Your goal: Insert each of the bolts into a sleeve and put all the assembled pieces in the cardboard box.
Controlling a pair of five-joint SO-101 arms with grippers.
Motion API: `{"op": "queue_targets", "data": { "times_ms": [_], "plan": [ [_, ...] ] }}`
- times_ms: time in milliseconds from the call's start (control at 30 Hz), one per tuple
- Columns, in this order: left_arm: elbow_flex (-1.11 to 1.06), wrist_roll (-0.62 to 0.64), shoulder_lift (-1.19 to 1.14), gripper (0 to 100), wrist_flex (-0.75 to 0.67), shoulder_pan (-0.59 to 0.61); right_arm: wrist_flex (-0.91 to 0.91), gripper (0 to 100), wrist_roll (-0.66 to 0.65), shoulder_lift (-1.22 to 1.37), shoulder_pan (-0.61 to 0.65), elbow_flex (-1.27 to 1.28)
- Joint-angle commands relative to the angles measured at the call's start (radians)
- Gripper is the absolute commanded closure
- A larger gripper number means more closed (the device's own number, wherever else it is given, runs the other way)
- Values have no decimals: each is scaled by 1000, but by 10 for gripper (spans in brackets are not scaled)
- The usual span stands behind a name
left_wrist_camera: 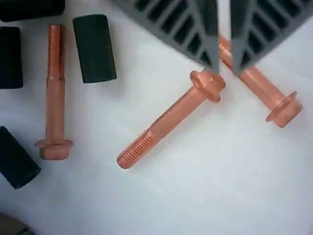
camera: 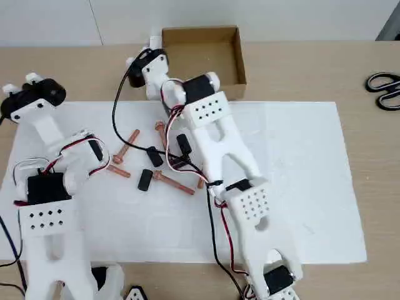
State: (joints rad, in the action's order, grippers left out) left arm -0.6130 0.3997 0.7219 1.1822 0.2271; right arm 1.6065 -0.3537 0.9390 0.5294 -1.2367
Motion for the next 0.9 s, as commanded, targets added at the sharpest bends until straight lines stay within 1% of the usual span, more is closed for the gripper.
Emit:
{"op": "queue_targets", "data": {
  "times_ms": [0, 233, 567, 867],
  "plan": [
    [44, 3, 0, 994, -5, 8, -15, 764, -8, 41, 15, -95],
    [45, 3, 3, 994, -5, 8, -108, 764, -8, 111, 18, -110],
    [48, 3, 5, 994, -5, 8, -186, 764, -8, 183, 19, -110],
    [48, 3, 6, 994, -6, 6, -197, 765, -8, 266, 15, -114]
  ]
}}
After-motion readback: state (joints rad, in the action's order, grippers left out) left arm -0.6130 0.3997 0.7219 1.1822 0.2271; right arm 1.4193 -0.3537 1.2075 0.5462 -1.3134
